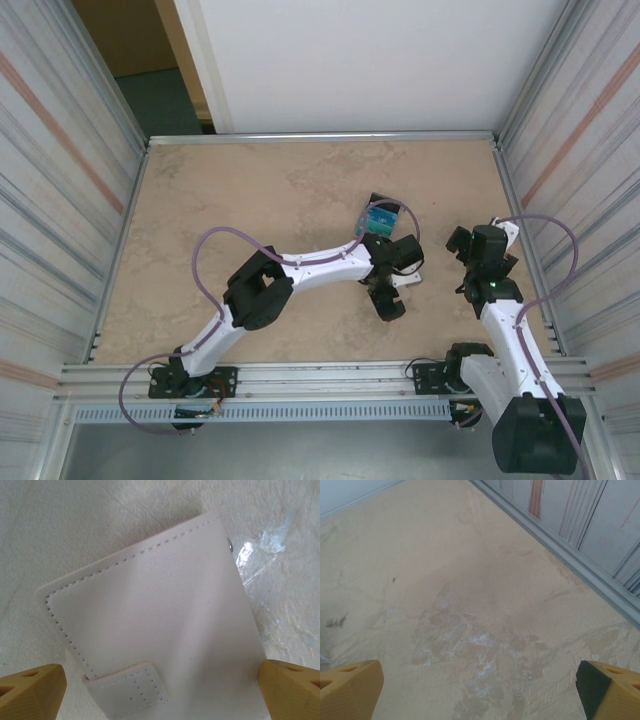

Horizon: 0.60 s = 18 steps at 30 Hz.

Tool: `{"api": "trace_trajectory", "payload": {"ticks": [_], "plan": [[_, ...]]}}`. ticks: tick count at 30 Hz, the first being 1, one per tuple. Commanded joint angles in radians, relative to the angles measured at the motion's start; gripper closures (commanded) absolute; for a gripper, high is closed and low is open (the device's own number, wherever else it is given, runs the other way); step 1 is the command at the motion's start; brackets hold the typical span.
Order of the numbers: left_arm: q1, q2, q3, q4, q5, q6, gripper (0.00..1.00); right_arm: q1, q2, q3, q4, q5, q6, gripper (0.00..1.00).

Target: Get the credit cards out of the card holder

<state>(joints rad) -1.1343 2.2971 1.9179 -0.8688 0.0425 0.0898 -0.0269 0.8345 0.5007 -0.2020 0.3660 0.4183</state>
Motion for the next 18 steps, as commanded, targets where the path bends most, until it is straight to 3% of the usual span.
{"api": "trace_trajectory", "payload": {"ticks": [1, 10, 18], "plan": [[-0.008, -0.014, 0.035, -0.037, -0.003, -0.092, 0.01, -0.007, 0.009, -0.001, 0.03, -0.002, 0.02, 0.01], [-0.021, -0.032, 0.031, -0.029, -0.073, -0.137, 0.01, -0.008, 0.038, 0.006, 0.038, -0.009, 0.018, 0.01], [-0.047, 0.002, 0.029, -0.02, -0.056, -0.125, 0.01, -0.009, 0.055, 0.006, 0.044, -0.018, 0.017, 0.01]]}}
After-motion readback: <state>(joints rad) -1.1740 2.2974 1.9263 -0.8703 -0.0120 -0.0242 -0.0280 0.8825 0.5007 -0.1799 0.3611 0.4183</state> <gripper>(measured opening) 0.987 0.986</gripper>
